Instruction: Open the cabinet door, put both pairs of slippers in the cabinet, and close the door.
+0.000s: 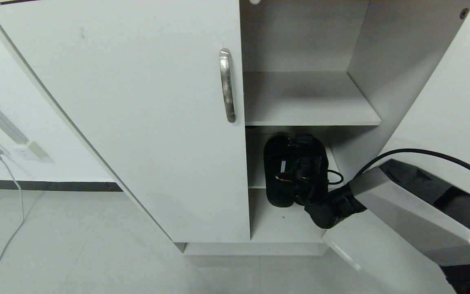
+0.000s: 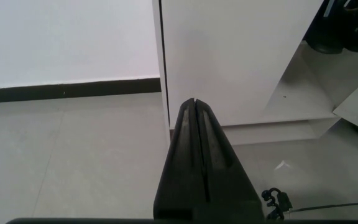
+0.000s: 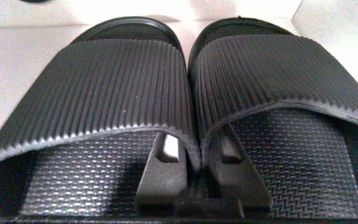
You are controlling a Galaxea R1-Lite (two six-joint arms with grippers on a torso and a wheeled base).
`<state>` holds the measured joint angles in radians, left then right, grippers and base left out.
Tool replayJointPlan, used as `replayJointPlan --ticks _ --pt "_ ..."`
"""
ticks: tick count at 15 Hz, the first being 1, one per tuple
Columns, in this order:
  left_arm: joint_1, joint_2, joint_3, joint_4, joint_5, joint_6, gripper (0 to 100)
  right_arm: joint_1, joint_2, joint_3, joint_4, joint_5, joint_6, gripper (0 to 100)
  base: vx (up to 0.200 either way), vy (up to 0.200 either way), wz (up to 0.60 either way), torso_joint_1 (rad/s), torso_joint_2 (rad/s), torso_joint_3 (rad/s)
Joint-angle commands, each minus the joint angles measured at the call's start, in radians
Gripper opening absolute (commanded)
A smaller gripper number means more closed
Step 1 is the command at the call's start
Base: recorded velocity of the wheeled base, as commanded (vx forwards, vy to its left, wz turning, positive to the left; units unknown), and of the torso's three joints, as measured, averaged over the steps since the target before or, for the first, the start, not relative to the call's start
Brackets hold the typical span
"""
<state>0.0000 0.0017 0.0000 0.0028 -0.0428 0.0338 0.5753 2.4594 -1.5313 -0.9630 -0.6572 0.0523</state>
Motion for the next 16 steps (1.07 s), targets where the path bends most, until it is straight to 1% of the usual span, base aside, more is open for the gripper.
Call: replayJointPlan --ticks 1,4,12,13,15,16 --pt "0.0 0.001 0.0 0.0 0.0 0.0 0 -0.015 0.021 -0.073 0.038 0.002 0.0 0 0.0 0.0 0.0 0.0 0.0 0.0" --pt "0.0 0.001 0.0 0.0 0.0 0.0 0 -0.017 0.023 -0.121 0.095 0.013 0.0 0 0.0 0.0 0.0 0.0 0.0 0.0" --pt "0.0 0.001 0.0 0.0 0.0 0.001 0 -0.02 0.033 -0.124 0.099 0.014 0.001 0 0.0 0.0 0.0 0.0 0.0 0.0" --pt "0.0 0.001 0.0 0.0 0.0 0.0 0 -0.02 0.033 -0.121 0.099 0.014 0.001 100 0.0 0.0 0.0 0.0 0.0 0.0" --pt "0.0 0.001 0.0 0.0 0.0 0.001 0 -0.017 0.021 -0.082 0.098 0.013 0.007 100 0.0 0.0 0.0 0.0 0.0 0.0" --pt "0.0 0.001 0.0 0.0 0.0 0.001 0 -0.009 -0.008 -0.041 0.096 0.013 0.014 100 0.0 0.0 0.0 0.0 0.0 0.0"
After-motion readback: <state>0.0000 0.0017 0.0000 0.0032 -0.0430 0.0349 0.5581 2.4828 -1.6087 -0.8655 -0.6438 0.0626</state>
